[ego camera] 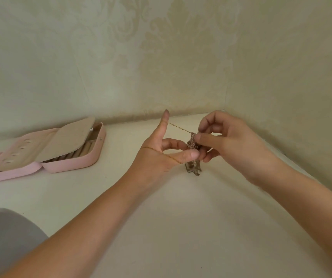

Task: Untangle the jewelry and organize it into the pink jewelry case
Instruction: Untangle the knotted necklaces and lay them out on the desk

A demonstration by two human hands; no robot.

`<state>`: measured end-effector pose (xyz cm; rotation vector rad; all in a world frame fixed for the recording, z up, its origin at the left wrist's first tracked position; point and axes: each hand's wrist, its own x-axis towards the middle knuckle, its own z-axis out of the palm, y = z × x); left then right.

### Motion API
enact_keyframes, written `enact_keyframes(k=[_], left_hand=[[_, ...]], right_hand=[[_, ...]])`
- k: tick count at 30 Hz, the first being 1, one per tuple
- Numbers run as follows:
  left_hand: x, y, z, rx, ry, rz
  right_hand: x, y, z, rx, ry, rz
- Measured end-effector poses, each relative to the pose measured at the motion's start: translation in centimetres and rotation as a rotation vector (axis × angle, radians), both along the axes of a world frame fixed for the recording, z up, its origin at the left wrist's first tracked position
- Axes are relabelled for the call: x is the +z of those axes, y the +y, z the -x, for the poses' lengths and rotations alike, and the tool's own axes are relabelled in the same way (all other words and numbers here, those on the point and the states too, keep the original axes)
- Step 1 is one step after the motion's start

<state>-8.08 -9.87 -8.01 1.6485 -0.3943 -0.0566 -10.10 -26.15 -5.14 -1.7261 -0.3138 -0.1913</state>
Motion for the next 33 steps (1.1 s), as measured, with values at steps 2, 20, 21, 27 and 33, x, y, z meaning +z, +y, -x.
enact_keyframes(k=[2,20,21,27,33], left_hand=[[0.1,0.0,0.0,-0.019,0.032,0.030],[-0.4,-0.3,0.1,0.256,-0.157,-0.022],[-0.5,-0.4,0.0,0.279,-0.180,-0.048],[-1.0,-0.1,-0.4,0.308,-0.197,-0.143],[-0.8,0.1,-0.1,0.345,-0.267,-0.247]], right_hand=[[0.3,-0.2,0.1,0.060,0.040,-0.084],[-0.2,0.3,0.2,0.057,0.066,0.008],[-0.3,0.6,0.3,0.067,0.056,0.036],[-0.6,1.5,0.7,0.141,0.048,0.124],[-0.7,1.4,0.6,0.175,0.082,0.068]])
